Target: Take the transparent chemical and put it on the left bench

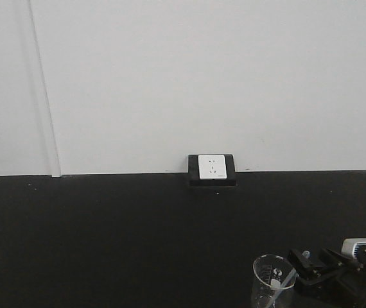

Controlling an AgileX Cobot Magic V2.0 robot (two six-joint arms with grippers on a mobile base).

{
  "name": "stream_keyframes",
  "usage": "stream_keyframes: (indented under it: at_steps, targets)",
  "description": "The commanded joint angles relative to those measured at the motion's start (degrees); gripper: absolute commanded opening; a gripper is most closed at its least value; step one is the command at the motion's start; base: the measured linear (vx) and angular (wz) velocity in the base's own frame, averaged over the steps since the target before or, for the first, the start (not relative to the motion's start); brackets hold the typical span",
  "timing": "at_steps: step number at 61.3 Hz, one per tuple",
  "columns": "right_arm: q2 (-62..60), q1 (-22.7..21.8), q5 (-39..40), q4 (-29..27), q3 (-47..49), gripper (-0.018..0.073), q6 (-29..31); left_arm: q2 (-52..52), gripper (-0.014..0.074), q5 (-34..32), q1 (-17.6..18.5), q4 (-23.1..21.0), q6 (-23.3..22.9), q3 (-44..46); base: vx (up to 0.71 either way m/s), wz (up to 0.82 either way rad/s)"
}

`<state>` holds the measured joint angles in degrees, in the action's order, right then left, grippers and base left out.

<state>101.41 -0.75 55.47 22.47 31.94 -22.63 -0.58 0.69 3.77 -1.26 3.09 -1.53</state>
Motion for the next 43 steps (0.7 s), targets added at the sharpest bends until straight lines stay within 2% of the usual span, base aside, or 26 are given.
stream_keyframes:
  at_steps: [1, 11, 16, 34, 43]
  targets:
    - [0.15, 0.06, 4.59, -0.11, 3.10, 0.0494, -0.71, -1.10, -0.0003, -4.49, 0.10, -0.04, -0.45, -0.93, 0.00, 0.00]
    - [2.68, 0.06, 4.54, 0.66, 4.70, 0.0435, -3.62, -1.10, -0.0003, -4.49, 0.10, -0.04, -0.45, -0.93, 0.00, 0.00]
    - [2.68, 0.06, 4.73, 0.51, 4.70, 0.0366, -3.51, -1.10, -0.0003, -4.49, 0.10, -0.04, -0.45, -0.93, 0.00, 0.00]
    - [0.59, 0.06, 5.74, 2.00, 4.70, -0.0015, -2.93, -1.10, -0.0003, -4.49, 0.10, -0.04, -0.45, -0.93, 0.00, 0.00]
    - [-6.97, -0.02, 3.68, 3.37, 4.70, -0.0008, -2.93, -1.10, -0.0003, -4.49, 0.10, -0.04, -0.45, -0.93, 0.00, 0.00]
